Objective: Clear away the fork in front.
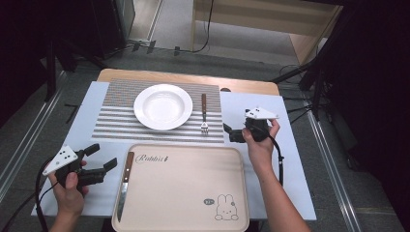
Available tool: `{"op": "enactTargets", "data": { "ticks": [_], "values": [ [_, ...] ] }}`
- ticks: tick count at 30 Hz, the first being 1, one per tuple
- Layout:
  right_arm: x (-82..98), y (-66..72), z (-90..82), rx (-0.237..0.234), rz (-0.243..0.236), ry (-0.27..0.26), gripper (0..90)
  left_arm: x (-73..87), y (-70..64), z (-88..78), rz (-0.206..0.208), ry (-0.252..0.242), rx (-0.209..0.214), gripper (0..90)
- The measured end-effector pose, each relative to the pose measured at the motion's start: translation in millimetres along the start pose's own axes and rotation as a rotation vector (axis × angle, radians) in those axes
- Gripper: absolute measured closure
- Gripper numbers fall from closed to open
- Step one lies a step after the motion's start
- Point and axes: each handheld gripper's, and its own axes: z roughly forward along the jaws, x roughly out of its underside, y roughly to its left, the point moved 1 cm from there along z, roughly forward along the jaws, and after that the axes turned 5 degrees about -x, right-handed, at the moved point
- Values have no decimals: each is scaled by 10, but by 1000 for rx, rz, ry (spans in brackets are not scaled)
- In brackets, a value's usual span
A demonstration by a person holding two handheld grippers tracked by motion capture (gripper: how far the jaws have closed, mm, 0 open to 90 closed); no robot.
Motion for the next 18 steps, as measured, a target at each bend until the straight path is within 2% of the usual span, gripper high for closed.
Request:
{"op": "enactTargets", "data": {
  "ticks": [9, 12, 18],
  "values": [
    [-137, 14, 203, -10, -14, 34, 0, -1, 0, -2, 0, 0, -1, 99],
    [-181, 21, 268, -11, -16, 45, 0, -1, 2, -3, 4, 0, 14, 0],
    [-249, 27, 406, -16, -9, 67, 0, -1, 4, -3, 1, -1, 13, 0]
  ]
}}
